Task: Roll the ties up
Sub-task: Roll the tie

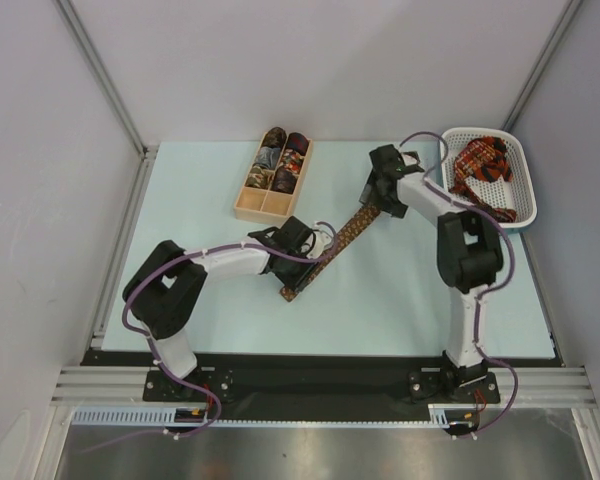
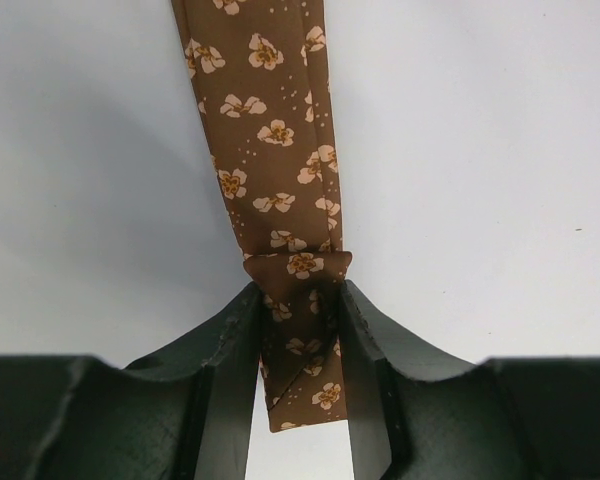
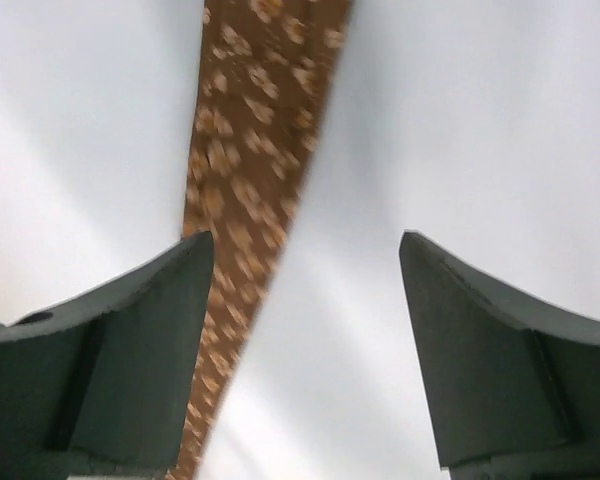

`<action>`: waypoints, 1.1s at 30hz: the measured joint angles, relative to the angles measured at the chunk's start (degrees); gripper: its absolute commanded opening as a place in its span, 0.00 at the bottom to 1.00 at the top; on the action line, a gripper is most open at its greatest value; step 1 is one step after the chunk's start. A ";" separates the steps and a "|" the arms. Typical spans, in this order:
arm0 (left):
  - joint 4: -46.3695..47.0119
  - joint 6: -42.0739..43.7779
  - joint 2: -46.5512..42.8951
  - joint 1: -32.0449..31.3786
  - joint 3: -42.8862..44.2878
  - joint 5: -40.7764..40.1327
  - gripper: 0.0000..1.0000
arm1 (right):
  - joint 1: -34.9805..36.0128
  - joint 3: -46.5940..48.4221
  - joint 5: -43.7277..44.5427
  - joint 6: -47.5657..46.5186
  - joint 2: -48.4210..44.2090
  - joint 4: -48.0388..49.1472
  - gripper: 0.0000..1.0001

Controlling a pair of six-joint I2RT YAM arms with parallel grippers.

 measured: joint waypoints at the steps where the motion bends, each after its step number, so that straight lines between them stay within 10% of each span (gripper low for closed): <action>1: -0.02 0.00 0.07 -0.04 0.11 -0.07 0.41 | -0.50 -4.72 -0.44 -0.68 -4.22 2.49 0.80; 12: -1.11 0.02 1.05 -0.24 1.51 -0.20 0.41 | 6.45 -54.03 -8.59 -11.45 -51.58 25.77 0.75; 18: -1.44 0.00 1.25 -0.24 1.79 -0.20 0.41 | 32.00 -64.59 -2.99 -17.20 -61.20 30.23 0.74; 25: -1.77 -0.37 1.49 -0.31 2.14 -0.20 0.42 | 57.92 -64.43 12.17 -25.70 -54.27 35.43 0.68; 33: -4.17 -0.42 2.84 -0.33 4.24 -0.11 0.42 | 66.77 -49.66 22.43 -34.80 -30.75 35.89 0.66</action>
